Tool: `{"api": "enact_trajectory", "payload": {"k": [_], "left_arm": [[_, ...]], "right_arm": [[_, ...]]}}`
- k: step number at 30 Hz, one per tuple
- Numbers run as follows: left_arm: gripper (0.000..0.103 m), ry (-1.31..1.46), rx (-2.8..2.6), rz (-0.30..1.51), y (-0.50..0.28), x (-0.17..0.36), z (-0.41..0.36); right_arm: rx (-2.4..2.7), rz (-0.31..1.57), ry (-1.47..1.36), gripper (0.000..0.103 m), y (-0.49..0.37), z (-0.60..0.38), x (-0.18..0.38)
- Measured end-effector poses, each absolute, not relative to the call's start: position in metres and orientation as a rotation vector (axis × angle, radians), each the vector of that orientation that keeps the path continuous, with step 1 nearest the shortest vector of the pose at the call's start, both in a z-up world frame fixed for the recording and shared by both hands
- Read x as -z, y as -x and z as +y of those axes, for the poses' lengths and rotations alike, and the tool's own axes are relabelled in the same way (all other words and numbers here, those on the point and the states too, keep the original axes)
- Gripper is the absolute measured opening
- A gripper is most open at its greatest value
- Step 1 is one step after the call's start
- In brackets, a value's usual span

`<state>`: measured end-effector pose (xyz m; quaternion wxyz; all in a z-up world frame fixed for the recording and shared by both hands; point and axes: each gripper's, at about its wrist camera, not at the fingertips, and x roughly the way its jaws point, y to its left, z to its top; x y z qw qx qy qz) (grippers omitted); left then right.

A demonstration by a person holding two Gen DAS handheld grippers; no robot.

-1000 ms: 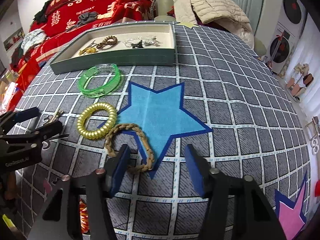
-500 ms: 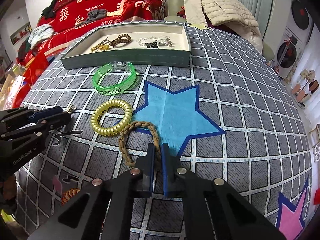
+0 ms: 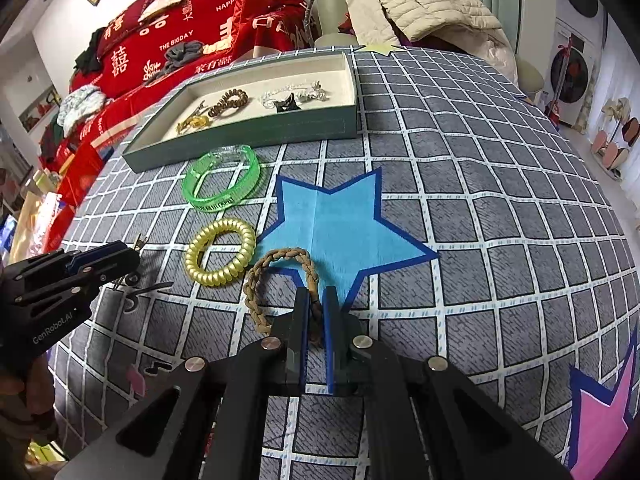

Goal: Organize jewelry
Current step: 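Grasp the beige hair ties with the left tool while the right tool grasps the braided brown cord bracelet, then carry both held items over the tray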

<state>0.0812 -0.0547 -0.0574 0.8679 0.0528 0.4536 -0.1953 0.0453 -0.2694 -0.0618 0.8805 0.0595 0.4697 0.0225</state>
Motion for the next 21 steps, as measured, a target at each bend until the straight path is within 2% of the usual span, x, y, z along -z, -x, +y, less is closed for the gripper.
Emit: {"api": "enact_trajectory", "payload": {"k": [21], "left_arm": [[0.04, -0.082, 0.378, 0.853, -0.107, 0.02, -0.039]], "right_arm": [[-0.1, 0.912, -0.205, 0.007, -0.08, -0.277, 0.02]]}}
